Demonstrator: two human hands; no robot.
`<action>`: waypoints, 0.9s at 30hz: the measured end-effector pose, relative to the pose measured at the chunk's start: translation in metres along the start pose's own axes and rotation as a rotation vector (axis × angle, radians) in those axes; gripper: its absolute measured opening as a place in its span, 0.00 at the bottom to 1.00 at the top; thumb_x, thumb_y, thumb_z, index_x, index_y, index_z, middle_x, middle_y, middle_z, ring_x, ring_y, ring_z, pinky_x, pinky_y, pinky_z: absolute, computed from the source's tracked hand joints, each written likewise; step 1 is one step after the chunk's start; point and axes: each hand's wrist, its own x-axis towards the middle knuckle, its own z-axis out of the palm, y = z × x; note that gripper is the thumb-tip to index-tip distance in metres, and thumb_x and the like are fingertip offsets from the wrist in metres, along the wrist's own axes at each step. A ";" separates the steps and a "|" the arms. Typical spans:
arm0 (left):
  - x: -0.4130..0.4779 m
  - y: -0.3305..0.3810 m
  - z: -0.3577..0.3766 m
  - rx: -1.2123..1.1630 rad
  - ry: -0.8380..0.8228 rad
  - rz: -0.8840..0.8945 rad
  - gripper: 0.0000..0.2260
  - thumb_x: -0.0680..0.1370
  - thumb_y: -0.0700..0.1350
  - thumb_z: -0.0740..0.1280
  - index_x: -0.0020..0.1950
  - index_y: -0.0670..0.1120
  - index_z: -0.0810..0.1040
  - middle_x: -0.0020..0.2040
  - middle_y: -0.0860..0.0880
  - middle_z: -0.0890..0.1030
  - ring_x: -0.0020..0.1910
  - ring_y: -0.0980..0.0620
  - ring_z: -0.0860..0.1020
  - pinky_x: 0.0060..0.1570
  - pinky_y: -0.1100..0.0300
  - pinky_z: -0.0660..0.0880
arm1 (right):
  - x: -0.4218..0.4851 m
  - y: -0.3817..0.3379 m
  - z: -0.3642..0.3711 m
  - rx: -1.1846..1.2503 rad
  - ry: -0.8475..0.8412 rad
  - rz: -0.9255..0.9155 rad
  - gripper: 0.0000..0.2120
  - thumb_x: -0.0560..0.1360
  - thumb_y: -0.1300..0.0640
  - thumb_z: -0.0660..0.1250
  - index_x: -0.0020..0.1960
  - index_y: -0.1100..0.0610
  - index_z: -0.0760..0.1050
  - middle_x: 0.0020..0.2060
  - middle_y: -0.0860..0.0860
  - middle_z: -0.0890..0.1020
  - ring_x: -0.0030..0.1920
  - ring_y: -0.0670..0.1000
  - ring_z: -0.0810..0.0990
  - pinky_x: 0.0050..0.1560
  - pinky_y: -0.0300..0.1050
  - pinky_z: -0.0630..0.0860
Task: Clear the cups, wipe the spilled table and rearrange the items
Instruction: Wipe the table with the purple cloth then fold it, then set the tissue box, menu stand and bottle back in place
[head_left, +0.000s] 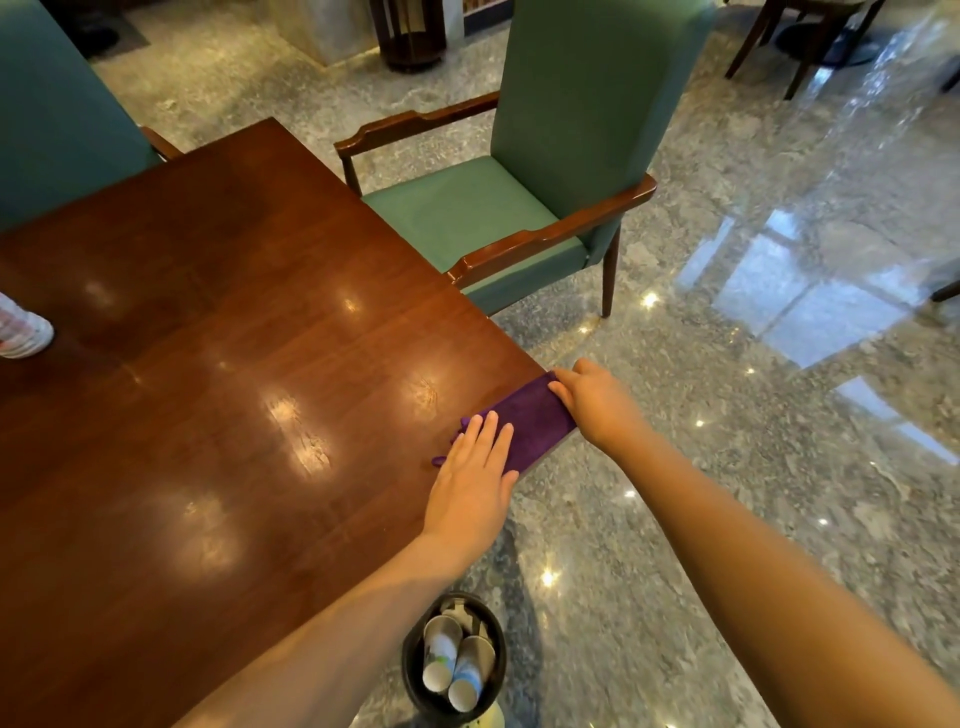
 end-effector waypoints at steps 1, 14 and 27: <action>0.000 0.000 -0.001 -0.001 -0.009 0.002 0.25 0.82 0.52 0.50 0.76 0.48 0.47 0.78 0.48 0.46 0.76 0.51 0.43 0.75 0.55 0.49 | 0.000 0.000 0.001 -0.016 0.003 0.003 0.18 0.82 0.51 0.52 0.60 0.59 0.74 0.49 0.58 0.74 0.49 0.58 0.75 0.52 0.54 0.74; 0.015 -0.091 -0.101 0.111 -0.125 -0.004 0.30 0.77 0.63 0.54 0.75 0.52 0.55 0.77 0.49 0.56 0.76 0.47 0.49 0.73 0.43 0.44 | 0.016 -0.079 -0.046 -0.170 -0.145 0.014 0.34 0.77 0.35 0.50 0.77 0.52 0.50 0.74 0.56 0.60 0.71 0.63 0.62 0.69 0.59 0.63; -0.130 -0.327 -0.254 0.108 0.085 -0.361 0.32 0.75 0.67 0.52 0.75 0.55 0.51 0.78 0.51 0.50 0.77 0.49 0.46 0.71 0.38 0.44 | 0.034 -0.387 -0.059 -0.301 0.006 -0.395 0.38 0.74 0.30 0.48 0.77 0.49 0.50 0.77 0.54 0.55 0.75 0.60 0.56 0.73 0.59 0.57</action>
